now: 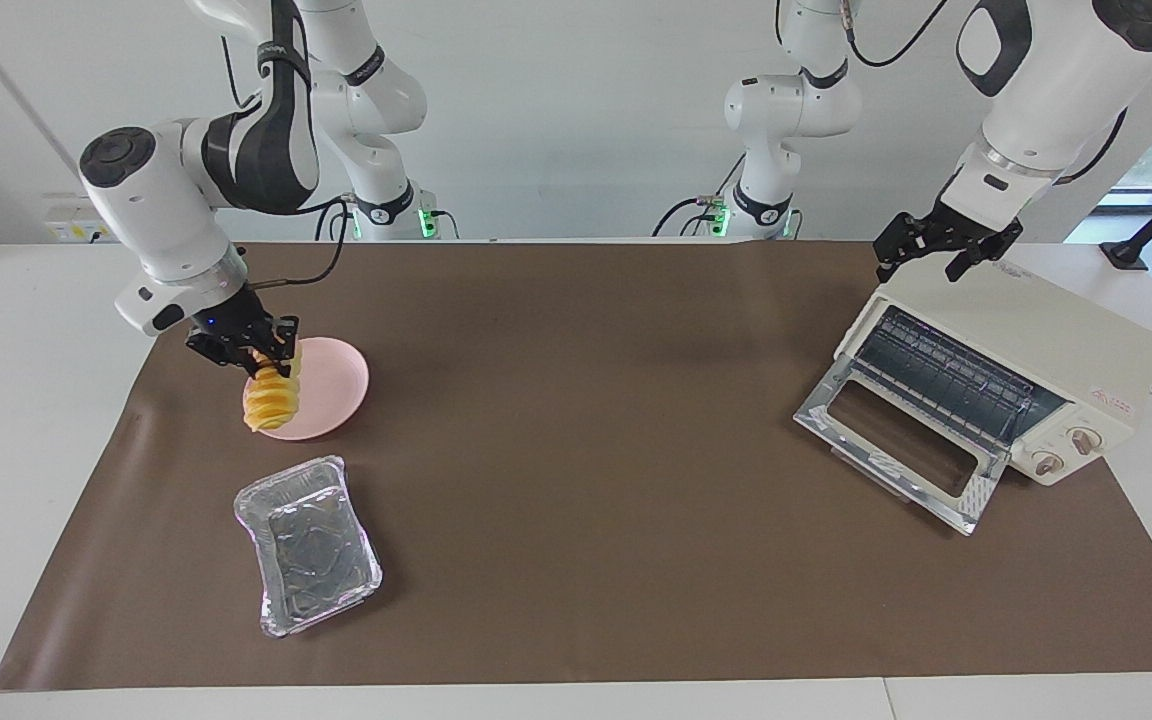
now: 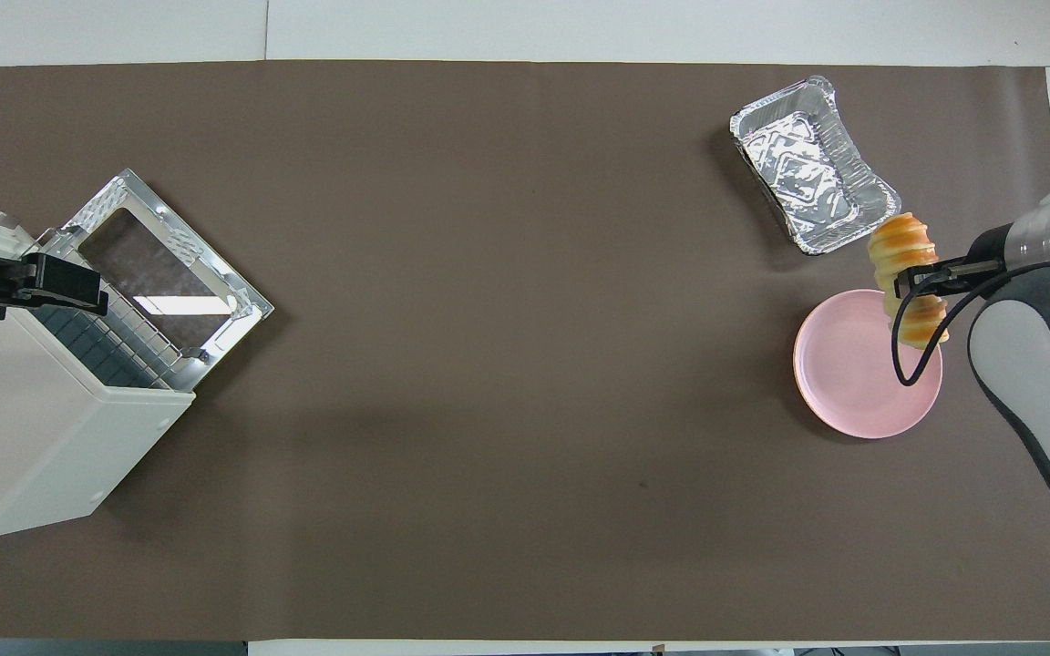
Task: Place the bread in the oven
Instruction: 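Carry the bread with the right gripper to the foil tray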
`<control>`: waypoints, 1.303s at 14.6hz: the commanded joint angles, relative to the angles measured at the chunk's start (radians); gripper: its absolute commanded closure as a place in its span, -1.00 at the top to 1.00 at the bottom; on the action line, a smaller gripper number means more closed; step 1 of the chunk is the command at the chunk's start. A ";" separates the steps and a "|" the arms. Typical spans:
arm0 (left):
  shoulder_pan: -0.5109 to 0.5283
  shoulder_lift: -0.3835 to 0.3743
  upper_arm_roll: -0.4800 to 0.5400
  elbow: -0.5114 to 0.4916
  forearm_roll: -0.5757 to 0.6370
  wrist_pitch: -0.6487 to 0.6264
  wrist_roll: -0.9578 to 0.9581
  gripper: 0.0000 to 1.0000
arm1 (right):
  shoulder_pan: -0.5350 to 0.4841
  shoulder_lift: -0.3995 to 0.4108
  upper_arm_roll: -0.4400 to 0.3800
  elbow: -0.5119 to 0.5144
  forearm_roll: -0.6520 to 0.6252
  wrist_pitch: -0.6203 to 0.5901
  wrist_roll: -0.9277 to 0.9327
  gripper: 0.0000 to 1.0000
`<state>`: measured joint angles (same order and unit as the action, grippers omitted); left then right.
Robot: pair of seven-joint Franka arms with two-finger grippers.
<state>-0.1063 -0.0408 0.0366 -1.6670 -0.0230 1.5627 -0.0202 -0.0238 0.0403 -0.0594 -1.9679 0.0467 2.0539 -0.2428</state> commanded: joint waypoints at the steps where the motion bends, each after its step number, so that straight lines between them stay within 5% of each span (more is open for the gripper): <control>1: -0.001 -0.004 0.003 0.003 0.006 -0.004 -0.006 1.00 | -0.013 0.105 0.004 0.148 0.004 -0.030 -0.140 -0.08; 13: -0.001 -0.004 0.003 0.003 0.006 -0.004 -0.006 1.00 | -0.007 0.594 0.009 0.791 0.010 -0.216 -0.185 -0.06; 19: -0.001 -0.004 0.003 0.003 0.006 -0.004 -0.006 1.00 | 0.051 0.644 0.009 0.802 0.007 -0.153 -0.181 -0.06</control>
<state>-0.1063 -0.0407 0.0366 -1.6670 -0.0230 1.5627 -0.0202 0.0188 0.6638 -0.0516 -1.1988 0.0471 1.8919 -0.4017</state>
